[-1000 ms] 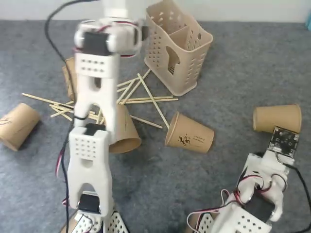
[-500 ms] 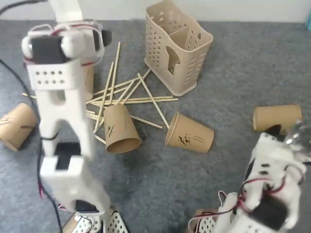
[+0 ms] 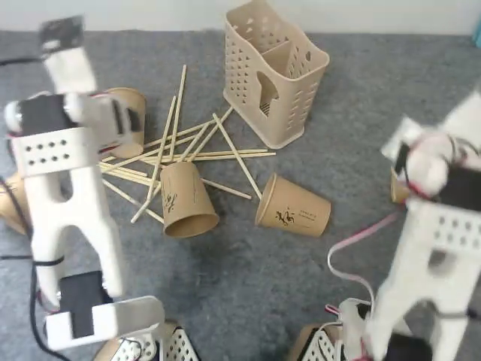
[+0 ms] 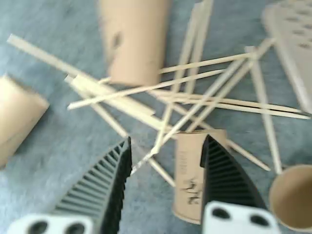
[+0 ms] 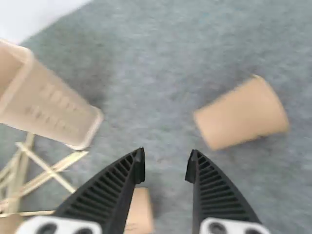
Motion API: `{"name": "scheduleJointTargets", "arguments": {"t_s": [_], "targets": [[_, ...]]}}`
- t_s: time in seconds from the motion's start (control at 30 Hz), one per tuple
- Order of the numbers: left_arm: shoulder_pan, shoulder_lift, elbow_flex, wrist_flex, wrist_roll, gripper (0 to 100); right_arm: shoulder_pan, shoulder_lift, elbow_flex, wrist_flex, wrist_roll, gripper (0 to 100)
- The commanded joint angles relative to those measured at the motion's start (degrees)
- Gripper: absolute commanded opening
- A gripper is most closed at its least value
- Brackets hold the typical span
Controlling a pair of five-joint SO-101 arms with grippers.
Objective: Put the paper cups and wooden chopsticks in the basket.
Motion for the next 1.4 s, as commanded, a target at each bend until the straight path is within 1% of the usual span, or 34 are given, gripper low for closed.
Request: {"name": "scheduleJointTargets", "arguments": {"t_s": [0.0, 0.07, 0.17, 0.27, 0.4, 0.5, 0.63, 0.8, 0.93, 1.17, 1.37], "targets": [[-4.57, -3.25, 4.18, -2.90, 0.18, 22, -5.14, 8.04, -13.10, 0.66, -3.96, 15.9], [-6.07, -3.25, 7.96, -4.13, -0.44, 22, -7.08, 13.23, -18.20, 0.66, -6.51, 15.9], [-6.42, -3.25, 14.37, -6.95, -3.08, 22, -9.80, 20.88, -24.62, 0.48, -10.90, 15.9], [-6.42, -3.25, 20.88, -12.57, -3.25, 22, -12.44, 28.09, -30.33, -0.75, -13.89, 16.4], [-6.42, -3.25, 28.09, -20.92, -3.25, 22, -14.73, 36.35, -39.12, -3.30, -17.49, 22.5], [-5.89, -3.25, 31.96, -26.11, -3.25, 22, -16.22, 41.45, -47.82, -3.65, -18.29, 22.6], [-3.69, -3.34, 35.21, -30.33, -3.25, 22, -17.98, 49.01, -58.64, -4.35, -18.37, 22.6], [-2.64, -3.34, 36.79, -32.62, -3.25, 22, -19.56, 57.89, -67.43, -4.97, -20.31, 22.6], [-2.81, -3.34, 37.41, -33.41, -3.34, 22, -19.74, 62.02, -70.59, -3.74, -21.01, 22.6], [-2.90, -3.34, 37.67, -34.02, -3.34, 22, -19.91, 60.70, -70.77, 2.68, -21.89, 22.6], [-2.99, -3.34, 37.67, -34.02, -3.34, 22, -21.85, 62.55, -68.04, 1.89, -22.15, 22.6]]}}
